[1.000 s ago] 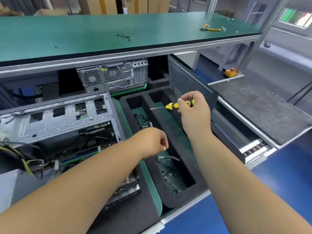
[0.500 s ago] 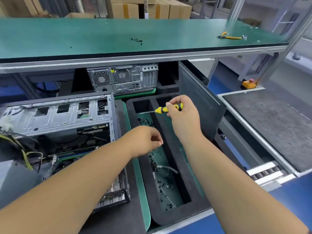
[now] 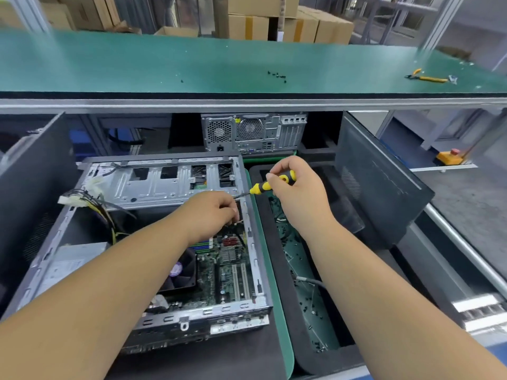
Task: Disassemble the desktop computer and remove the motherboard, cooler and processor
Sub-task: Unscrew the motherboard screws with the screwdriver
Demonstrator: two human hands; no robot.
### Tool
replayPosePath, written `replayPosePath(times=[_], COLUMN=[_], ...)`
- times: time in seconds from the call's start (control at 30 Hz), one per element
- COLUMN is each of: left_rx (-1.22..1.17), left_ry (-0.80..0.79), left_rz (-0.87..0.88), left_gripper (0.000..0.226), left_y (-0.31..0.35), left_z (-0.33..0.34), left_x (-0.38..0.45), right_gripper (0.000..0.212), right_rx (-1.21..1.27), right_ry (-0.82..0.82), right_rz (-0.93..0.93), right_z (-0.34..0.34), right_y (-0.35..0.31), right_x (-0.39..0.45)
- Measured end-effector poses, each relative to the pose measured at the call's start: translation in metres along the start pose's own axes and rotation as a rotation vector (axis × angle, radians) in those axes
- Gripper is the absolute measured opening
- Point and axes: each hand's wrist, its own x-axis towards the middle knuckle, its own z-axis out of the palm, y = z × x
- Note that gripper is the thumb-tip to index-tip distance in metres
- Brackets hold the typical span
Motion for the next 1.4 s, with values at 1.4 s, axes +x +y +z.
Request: replayPosePath(times=[1.4], left_rx=[0.387], left_ry=[-0.587], left_rz=[0.1], left_gripper=[0.047], left_y=[-0.076], left_z=[0.025], left_x=[0.055], right_gripper=[0.011], right_rx=[-1.087], right_ry=[-0.337], right_rz=[-0.16], right_z=[0.088], right_y=[0.006], right_x=[-0.008])
